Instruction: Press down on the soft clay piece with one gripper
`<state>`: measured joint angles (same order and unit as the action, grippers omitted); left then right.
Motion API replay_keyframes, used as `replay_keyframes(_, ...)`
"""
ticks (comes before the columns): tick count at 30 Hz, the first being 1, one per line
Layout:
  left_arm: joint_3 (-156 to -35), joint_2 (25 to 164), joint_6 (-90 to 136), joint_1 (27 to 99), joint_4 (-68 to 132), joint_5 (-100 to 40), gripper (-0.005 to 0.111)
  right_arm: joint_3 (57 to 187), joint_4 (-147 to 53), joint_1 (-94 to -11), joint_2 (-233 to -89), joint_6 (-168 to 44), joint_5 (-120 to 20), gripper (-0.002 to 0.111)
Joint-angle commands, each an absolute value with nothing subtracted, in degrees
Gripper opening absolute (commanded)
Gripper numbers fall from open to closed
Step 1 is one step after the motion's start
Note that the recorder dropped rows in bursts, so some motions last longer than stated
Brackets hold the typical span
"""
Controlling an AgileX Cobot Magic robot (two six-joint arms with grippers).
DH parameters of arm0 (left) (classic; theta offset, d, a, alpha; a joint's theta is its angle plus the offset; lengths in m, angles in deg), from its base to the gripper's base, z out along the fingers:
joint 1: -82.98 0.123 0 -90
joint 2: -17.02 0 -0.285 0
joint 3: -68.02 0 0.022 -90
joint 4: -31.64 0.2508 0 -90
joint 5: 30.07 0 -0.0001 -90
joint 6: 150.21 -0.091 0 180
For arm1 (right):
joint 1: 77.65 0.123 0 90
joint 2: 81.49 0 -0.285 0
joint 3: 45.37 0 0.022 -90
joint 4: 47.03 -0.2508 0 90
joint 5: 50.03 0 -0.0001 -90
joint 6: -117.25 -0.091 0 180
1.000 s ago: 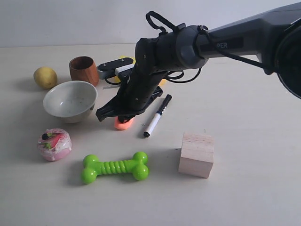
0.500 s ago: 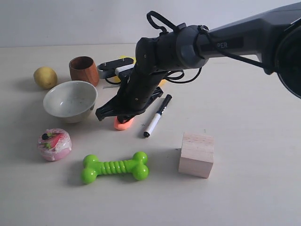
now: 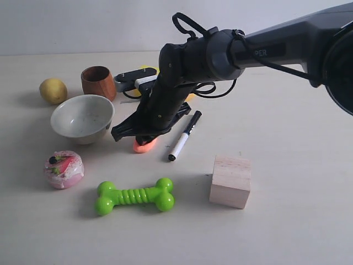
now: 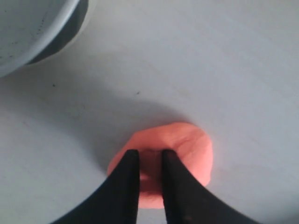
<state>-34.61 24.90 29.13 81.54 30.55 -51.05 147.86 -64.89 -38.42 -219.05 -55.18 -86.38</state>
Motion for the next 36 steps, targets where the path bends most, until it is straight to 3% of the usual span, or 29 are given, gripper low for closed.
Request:
replay_keyframes(1,-34.8,24.8,29.1,81.2,30.4,-50.4,0.0,147.6,-64.4,-38.6,-219.1,-54.9,-86.8,0.009)
replay_keyframes(4,-34.8,24.8,29.1,81.2,30.4,-50.4,0.0,147.6,-64.4,-38.6,-219.1,-54.5,-86.6,0.0)
replay_keyframes(31,-34.8,24.8,29.1,81.2,30.4,-50.4,0.0,147.1,-63.6,-39.5,-214.9,-54.2,-85.2,0.0)
replay_keyframes(36,-34.8,24.8,29.1,81.2,30.4,-50.4,0.0,137.5,-64.3,-39.8,-209.7,-55.3,-72.2,0.0)
